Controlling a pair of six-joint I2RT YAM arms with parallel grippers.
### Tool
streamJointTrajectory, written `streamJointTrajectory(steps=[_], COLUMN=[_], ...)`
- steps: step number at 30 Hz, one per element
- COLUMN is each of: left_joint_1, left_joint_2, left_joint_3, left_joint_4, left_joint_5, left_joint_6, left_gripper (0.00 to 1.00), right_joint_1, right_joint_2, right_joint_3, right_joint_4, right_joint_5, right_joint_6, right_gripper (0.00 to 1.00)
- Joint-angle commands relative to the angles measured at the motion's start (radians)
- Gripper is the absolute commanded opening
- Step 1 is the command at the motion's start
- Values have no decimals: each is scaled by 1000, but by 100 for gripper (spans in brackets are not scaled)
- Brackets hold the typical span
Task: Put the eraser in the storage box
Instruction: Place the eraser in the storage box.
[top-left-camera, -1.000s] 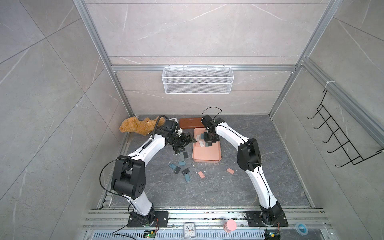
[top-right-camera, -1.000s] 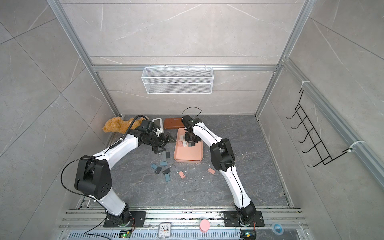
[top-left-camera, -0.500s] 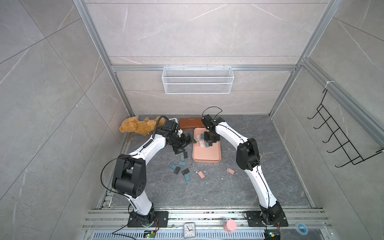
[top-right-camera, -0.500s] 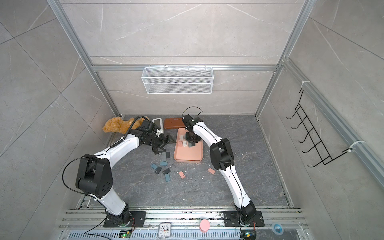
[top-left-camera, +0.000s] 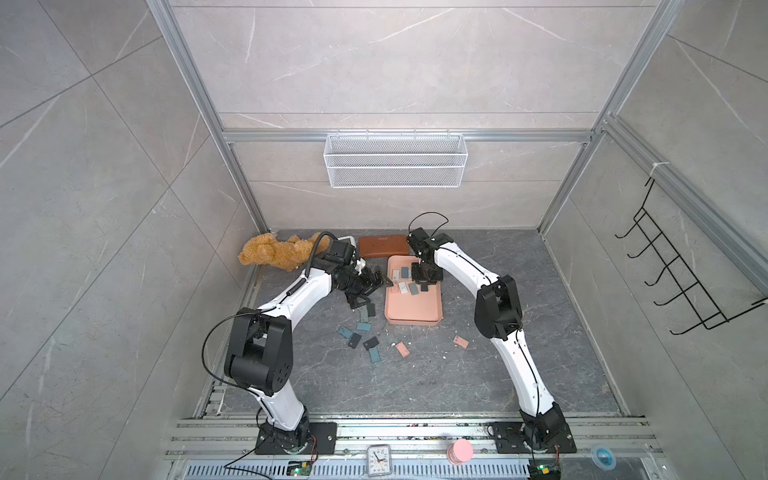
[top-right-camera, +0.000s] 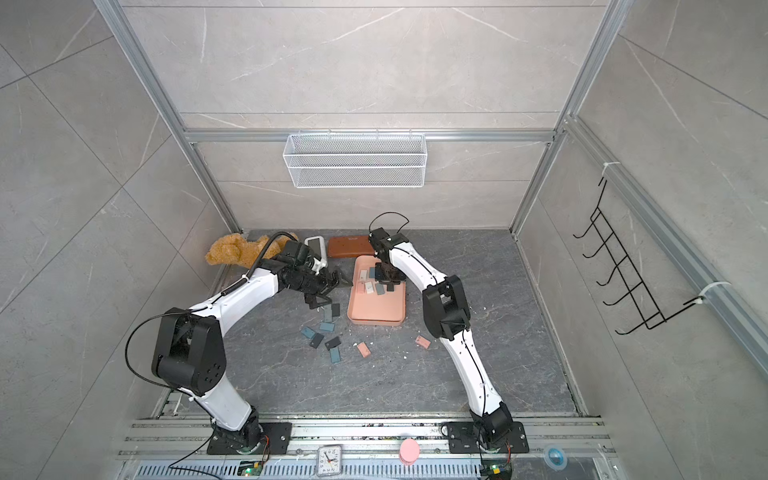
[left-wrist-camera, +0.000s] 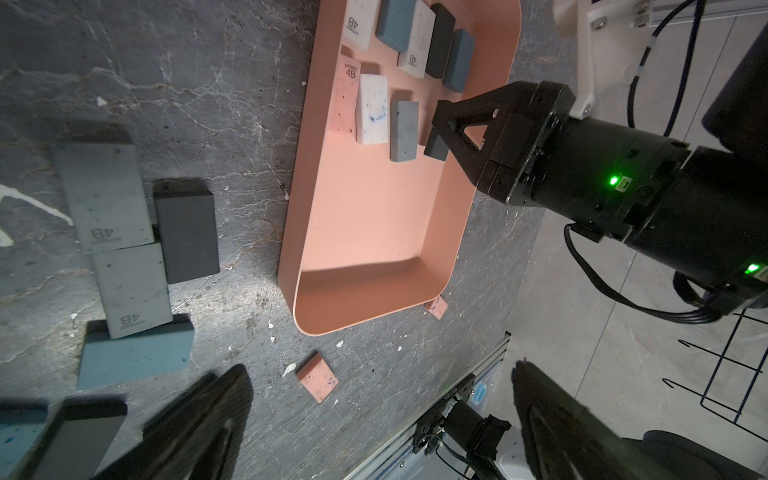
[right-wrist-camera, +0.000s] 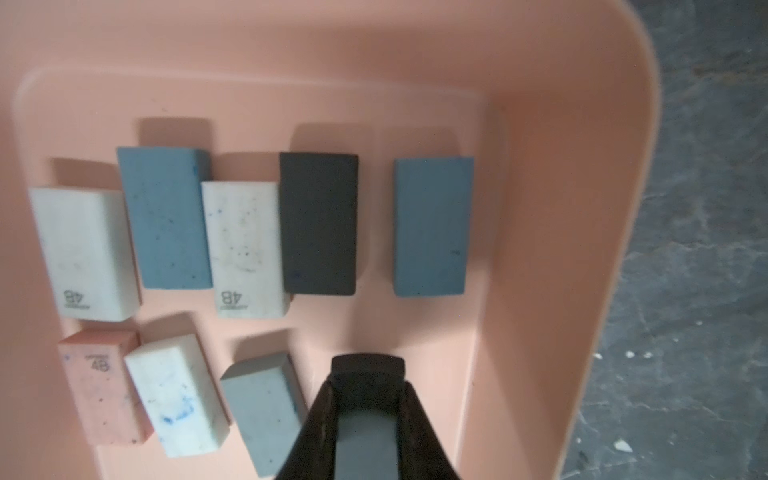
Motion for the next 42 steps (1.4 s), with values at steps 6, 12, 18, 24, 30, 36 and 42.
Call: streamJointTrajectory(steps=[6, 12, 18, 24, 30, 36, 42], left_joint_1=[4, 4, 4, 4, 4, 4, 5], left_joint_2=[15, 17, 18, 13, 11, 8, 5], left_joint_3=[22, 26, 29, 26, 26, 20, 16], left_joint_4=[-10, -24, -27, -30, -30, -29, -28], left_joint_5=[21, 15, 14, 12, 11, 10, 11], left_joint_6=[20, 29, 30, 34, 34, 34, 34], left_gripper=[99, 99, 99, 99, 99, 99, 99], right_joint_1=[-3, -4, -2, -2, -2, -2, -3], right_joint_2=[8, 24, 35, 38, 37, 16, -7], right_joint_3=[16, 17, 17, 26, 23, -25, -82], right_joint_4=[-18, -5, 0, -1, -4, 31, 86], right_joint_5=[-21, -54, -73, -78, -83, -120, -176], right_joint_6=[-26, -9, -2, 2, 3, 28, 72], right_gripper=[24, 26, 30, 34, 37, 39, 39])
